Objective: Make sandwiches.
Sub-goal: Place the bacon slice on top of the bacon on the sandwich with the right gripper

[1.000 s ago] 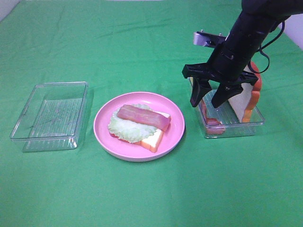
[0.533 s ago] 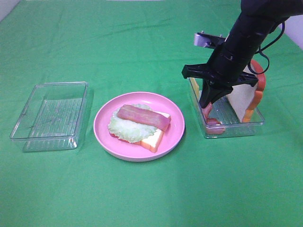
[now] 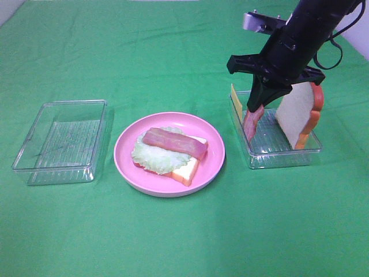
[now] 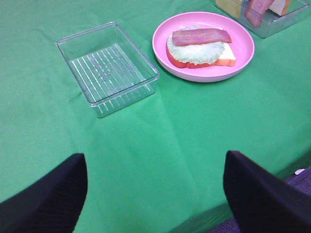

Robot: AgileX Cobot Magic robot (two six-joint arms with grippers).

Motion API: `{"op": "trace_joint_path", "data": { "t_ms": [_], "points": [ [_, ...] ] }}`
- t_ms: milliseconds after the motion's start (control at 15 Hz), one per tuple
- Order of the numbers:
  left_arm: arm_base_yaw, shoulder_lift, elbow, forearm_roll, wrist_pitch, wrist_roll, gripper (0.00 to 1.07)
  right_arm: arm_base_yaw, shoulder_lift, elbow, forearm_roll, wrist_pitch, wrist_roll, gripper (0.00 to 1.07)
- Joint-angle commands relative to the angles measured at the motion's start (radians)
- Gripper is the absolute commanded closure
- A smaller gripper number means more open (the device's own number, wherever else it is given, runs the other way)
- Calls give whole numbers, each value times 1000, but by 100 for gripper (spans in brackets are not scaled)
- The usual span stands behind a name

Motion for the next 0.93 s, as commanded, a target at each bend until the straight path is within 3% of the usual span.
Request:
{"op": "trace_joint_path", "data": {
  "t_ms": [67,333,800,933],
  "points": [
    [-3,-5,-1,2,-10,-5,32,2,-55,-5,-2,15,3,107],
    [-3,-5,-1,2,-10,-5,32,2,-133,-5,8,67,2,107],
    [-3,-5,-1,2,-10,-5,32,2,-266,-4,148,190,-83,107],
    [-3,-5,-1,2,-10,-5,32,44,-265,-3,211,169,-104,107]
  ]
}}
